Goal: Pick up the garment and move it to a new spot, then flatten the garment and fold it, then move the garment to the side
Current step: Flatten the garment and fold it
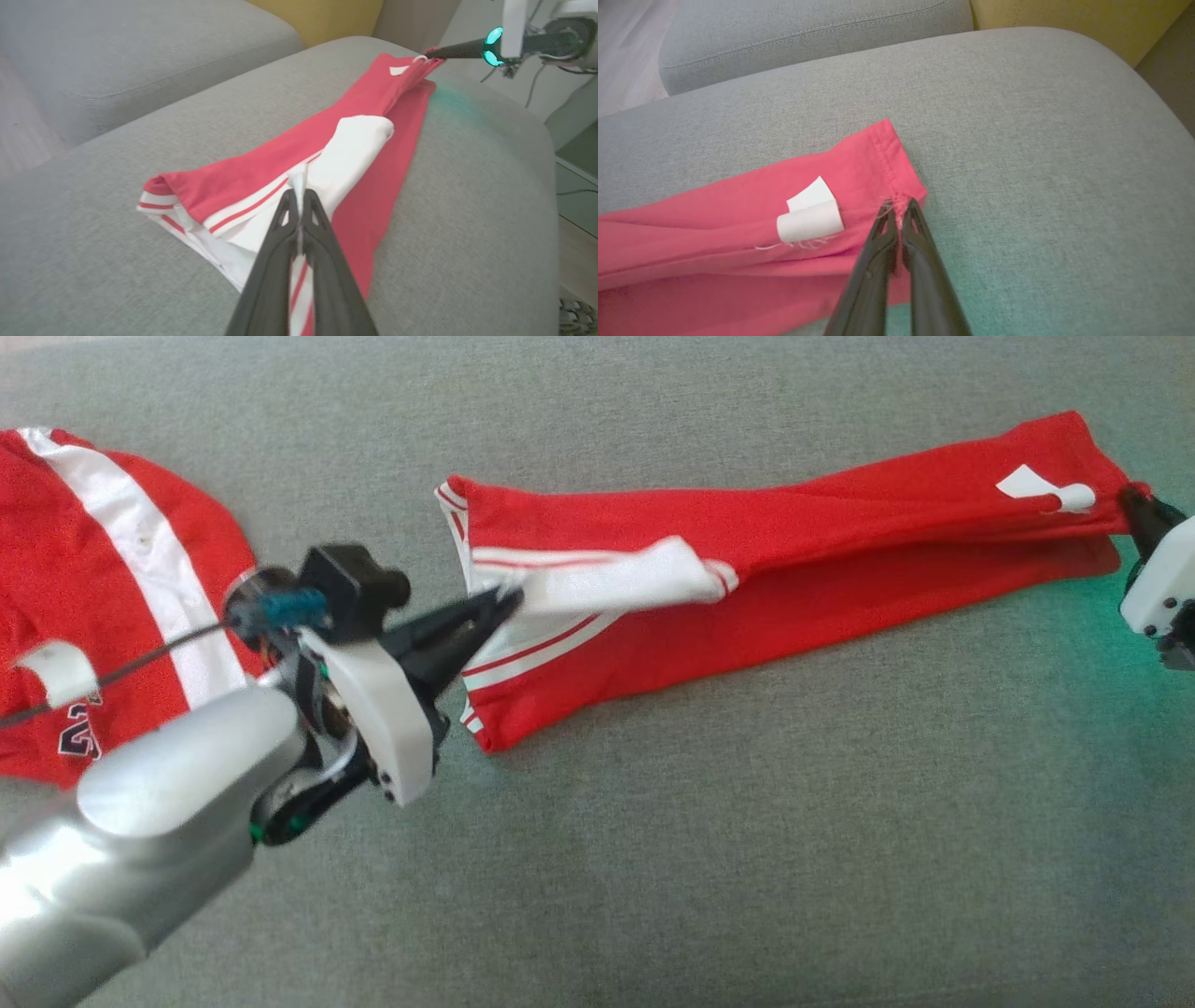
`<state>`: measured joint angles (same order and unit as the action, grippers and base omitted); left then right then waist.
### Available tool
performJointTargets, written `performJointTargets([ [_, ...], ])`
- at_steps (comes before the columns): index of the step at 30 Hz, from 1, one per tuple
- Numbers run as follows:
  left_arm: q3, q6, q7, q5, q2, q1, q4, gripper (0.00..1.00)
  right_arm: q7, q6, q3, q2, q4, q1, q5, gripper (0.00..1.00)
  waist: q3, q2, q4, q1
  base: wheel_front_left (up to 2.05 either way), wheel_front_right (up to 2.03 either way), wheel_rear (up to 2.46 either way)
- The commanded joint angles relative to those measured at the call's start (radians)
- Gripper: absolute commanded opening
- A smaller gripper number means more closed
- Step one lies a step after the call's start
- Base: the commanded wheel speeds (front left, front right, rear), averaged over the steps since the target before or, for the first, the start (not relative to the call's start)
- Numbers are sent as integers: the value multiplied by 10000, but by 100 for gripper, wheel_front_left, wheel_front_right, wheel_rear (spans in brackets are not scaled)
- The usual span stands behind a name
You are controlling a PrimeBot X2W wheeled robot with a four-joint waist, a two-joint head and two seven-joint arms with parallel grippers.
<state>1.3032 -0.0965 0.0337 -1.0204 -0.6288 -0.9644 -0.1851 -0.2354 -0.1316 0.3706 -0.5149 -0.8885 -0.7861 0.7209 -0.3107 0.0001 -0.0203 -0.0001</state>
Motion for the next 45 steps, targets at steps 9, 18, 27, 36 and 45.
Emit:
performJointTargets([
  [9, -308, 114, 515, 252, -445, 117, 609, 0, -854, 9, 386, -649, 553, 429, 18, 0, 106, -1, -70, 1, 0, 0, 0],
  [18, -275, 66, 1033, 268, -359, 416, 668, 0, -1092, 9, 572, -770, 789, 664, -176, 98, 47, -1, -74, 1, 0, 0, 0],
  [27, -332, 211, 887, 159, -121, 790, 564, 100, -359, 9, 260, -498, 1058, 694, -129, 100, 189, -1, -160, 1, 0, 0, 0],
  [36, -1869, 1423, -1560, -321, 357, 1267, 10, 100, 1667, 9, -397, -116, 2575, 811, 148, 100, 651, -1, -332, 1, 0, 0, 0],
  [45, -6468, 2375, -2948, 214, 1876, 3128, 120, 100, 4060, 9, -1029, 1119, 4496, 1991, -795, 100, 1123, -1, -356, 1, 0, 0, 0],
])
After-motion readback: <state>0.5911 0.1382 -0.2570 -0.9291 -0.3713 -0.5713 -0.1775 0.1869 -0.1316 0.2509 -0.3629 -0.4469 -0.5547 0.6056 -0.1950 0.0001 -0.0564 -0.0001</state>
